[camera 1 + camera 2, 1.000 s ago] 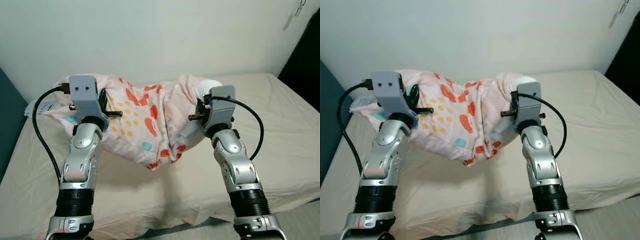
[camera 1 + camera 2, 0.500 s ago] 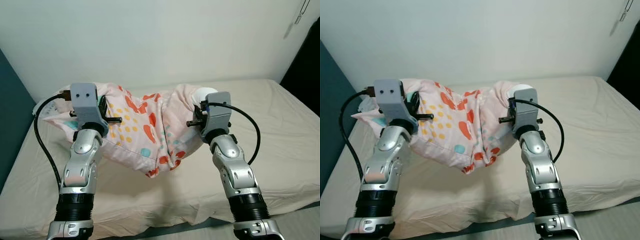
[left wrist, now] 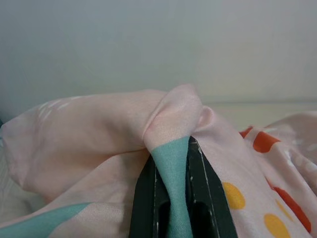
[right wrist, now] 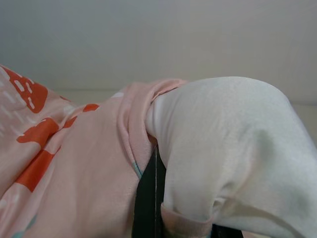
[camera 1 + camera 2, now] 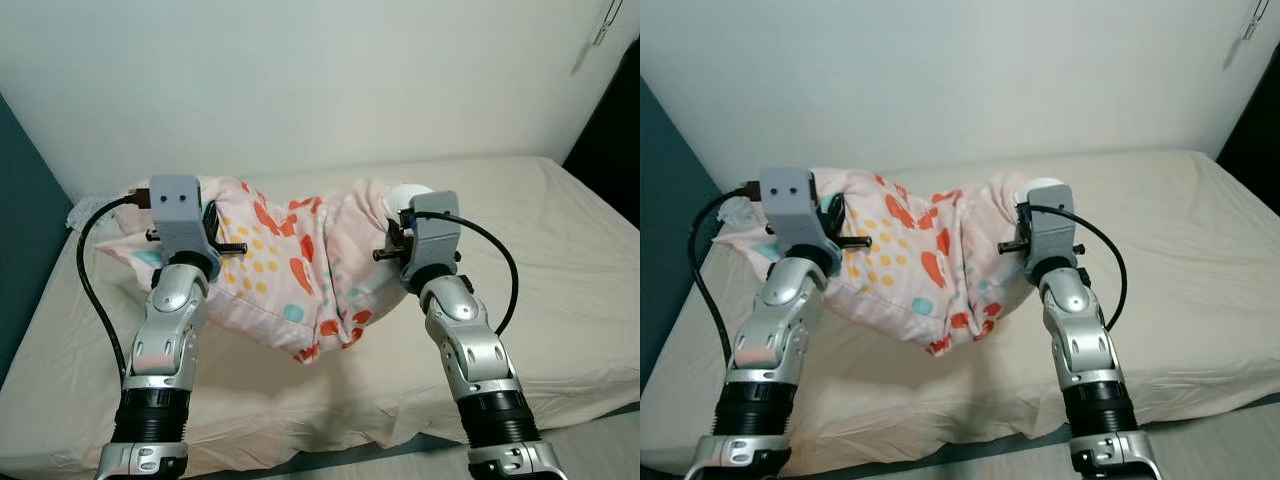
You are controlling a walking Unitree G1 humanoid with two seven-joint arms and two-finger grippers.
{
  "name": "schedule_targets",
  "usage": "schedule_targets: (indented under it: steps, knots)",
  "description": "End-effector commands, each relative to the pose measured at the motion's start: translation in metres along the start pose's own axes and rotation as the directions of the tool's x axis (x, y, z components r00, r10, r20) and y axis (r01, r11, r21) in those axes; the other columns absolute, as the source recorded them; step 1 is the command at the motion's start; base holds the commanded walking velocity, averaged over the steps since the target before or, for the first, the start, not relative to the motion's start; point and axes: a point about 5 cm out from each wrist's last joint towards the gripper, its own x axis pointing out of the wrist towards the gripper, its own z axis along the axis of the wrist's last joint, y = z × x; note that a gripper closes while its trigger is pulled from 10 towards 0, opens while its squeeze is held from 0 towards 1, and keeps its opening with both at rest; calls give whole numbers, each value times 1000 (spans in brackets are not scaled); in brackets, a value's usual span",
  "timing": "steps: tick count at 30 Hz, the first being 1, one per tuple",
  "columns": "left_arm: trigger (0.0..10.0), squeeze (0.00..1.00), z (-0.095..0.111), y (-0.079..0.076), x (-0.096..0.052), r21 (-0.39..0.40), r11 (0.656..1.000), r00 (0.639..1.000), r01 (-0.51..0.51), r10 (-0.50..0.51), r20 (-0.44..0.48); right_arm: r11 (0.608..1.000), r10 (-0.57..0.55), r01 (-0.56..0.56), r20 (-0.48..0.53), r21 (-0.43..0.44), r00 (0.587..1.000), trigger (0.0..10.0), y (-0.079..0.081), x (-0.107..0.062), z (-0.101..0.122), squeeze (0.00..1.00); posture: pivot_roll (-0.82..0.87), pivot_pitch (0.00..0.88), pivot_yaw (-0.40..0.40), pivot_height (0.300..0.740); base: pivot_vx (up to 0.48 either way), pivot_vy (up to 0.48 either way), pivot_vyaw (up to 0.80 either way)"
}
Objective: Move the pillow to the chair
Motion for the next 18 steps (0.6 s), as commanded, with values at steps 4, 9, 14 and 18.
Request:
schedule_targets:
  steps: [4, 9, 14, 18]
  knots:
    - [10000, 0, 4, -6, 0, 9, 1000, 999, 29, -29, 29, 999, 42, -43, 30, 12, 999, 10000, 7, 1, 8, 0, 17, 63, 9, 740, 0, 0, -450]
    - [10000, 0, 3, -4, -1, 10, 1000, 999, 19, -19, 29, 999, 53, -53, 26, 11, 998, 10000, 9, 1, 7, 0, 19, 67, 6, 740, 0, 0, -800]
    - [10000, 0, 3, -4, -1, 10, 1000, 999, 14, -14, 30, 998, 58, -58, 27, 8, 998, 10000, 9, 1, 8, 0, 20, 67, 4, 740, 0, 0, -800]
    - [10000, 0, 3, -4, 0, 9, 1000, 999, 11, -12, 31, 998, 60, -61, 29, 5, 998, 10000, 9, 2, 8, 0, 19, 69, 3, 740, 0, 0, -800]
